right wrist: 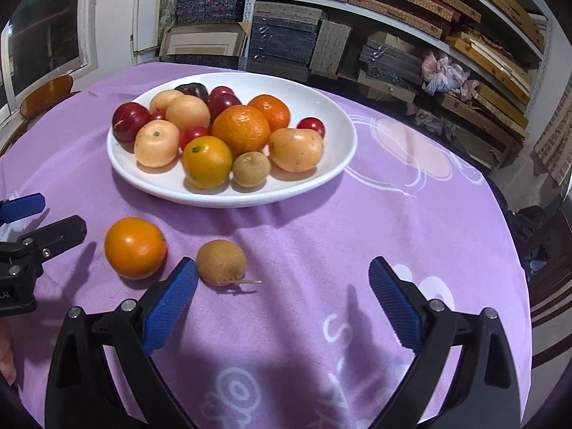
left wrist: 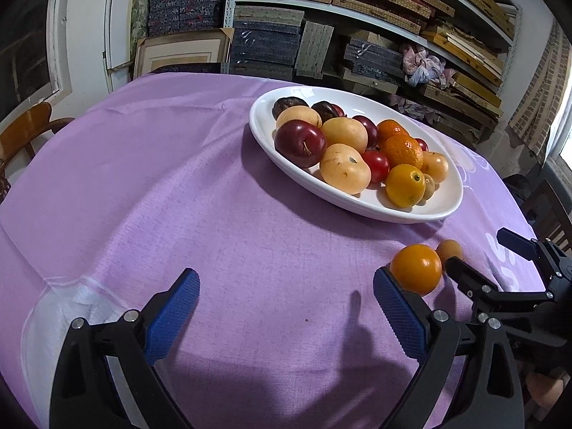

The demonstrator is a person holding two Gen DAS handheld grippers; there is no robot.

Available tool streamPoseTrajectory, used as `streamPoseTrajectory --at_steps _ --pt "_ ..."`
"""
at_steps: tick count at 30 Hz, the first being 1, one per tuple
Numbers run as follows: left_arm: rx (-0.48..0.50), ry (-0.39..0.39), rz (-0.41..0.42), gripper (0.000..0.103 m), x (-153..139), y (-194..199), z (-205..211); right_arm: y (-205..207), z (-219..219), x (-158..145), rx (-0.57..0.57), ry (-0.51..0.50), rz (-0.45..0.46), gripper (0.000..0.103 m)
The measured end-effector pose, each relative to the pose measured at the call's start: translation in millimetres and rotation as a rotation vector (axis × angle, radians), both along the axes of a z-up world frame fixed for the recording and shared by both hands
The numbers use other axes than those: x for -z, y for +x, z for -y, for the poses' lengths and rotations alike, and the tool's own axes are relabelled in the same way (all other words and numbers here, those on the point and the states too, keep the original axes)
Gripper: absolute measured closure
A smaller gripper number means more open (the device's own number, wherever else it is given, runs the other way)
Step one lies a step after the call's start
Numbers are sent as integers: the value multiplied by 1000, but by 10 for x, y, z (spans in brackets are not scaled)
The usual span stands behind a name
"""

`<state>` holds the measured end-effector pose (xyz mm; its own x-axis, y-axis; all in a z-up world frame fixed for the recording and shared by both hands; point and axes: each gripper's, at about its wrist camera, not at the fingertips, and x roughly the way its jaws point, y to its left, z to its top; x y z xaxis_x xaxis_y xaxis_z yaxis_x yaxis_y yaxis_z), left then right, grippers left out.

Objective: Organize fruits
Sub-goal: 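Grasp the orange tomato with the left tool while the right tool grasps the small brown fruit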

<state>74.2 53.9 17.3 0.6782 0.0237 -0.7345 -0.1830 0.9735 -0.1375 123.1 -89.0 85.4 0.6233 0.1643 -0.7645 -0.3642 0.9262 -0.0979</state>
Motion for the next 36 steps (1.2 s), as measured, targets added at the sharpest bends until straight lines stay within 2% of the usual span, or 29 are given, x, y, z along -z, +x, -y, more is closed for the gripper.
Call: streamPoseTrajectory --at_steps 4,6,10,12,13,14,18,20,23,28,34,36 --pt "1 -2 -2 5 10 4 5 36 313 22 80 3 -11 8" --pt "2 -1 -2 5 13 4 9 6 460 -2 98 43 -7 8" --pt "9 3 -5 5 20 1 26 -111 437 -111 28 127 14 9" --pt "3 -2 -1 5 19 -6 10 -188 257 -140 -53 141 13 22" --pt "-4 -7 0 5 17 -6 0 -186 174 -129 -86 138 -1 35" --pt "-11 -16 0 5 19 -6 -18 -177 104 -108 -108 134 -18 41" --pt "-30 -66 -19 5 43 9 -100 -130 -117 -35 -123 106 -29 42" --pt "-37 -83 -25 5 50 14 -124 -71 -126 -39 -118 124 -32 50" --pt "-37 -82 -24 5 40 4 -122 -13 -159 -39 -121 121 -43 59" --pt "-30 -78 -22 5 27 -8 -110 37 -199 27 -122 94 -65 60" --pt "-28 -77 -25 5 27 -6 -105 113 -172 68 -111 100 -84 75" --pt "-29 -78 -24 5 24 -6 -101 135 -168 78 -113 98 -86 75"
